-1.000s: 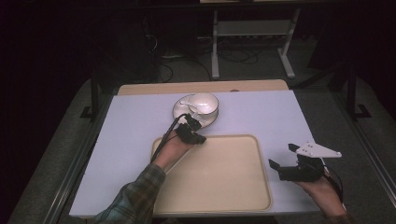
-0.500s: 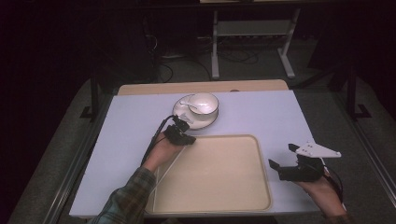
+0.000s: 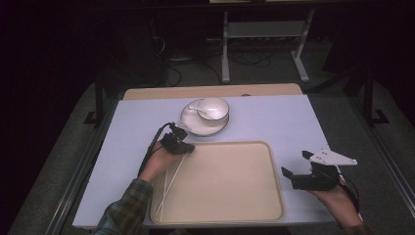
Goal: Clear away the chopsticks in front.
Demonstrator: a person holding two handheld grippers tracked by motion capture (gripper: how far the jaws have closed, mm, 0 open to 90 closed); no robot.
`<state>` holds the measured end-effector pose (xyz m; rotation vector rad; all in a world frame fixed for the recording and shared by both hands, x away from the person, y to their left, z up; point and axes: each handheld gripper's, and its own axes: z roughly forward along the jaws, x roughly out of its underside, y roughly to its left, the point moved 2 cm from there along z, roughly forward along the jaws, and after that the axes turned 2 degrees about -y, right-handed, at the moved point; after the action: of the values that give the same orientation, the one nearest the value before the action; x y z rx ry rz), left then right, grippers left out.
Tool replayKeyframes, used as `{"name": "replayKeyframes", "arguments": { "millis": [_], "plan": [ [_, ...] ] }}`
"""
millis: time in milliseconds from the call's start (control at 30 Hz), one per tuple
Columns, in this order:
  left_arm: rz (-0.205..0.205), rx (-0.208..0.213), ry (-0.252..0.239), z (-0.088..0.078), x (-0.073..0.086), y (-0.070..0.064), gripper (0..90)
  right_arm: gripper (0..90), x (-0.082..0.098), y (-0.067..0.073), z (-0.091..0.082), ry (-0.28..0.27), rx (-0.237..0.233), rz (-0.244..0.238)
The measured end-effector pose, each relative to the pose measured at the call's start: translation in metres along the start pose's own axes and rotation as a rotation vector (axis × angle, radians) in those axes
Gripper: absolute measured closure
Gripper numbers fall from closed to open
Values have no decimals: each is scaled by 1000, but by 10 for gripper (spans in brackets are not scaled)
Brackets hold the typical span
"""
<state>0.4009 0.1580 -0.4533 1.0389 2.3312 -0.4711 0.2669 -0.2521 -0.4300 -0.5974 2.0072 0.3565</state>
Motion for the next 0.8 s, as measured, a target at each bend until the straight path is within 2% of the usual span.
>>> {"name": "replayKeyframes", "arguments": {
  "millis": [500,800],
  "plan": [
    [-47,-41,-2,-21,23,16,898,63,0,0,0,-2,0,-3],
    [-49,-40,5,-23,26,18,898,63,0,-1,0,-3,2,-1]
  ]
}}
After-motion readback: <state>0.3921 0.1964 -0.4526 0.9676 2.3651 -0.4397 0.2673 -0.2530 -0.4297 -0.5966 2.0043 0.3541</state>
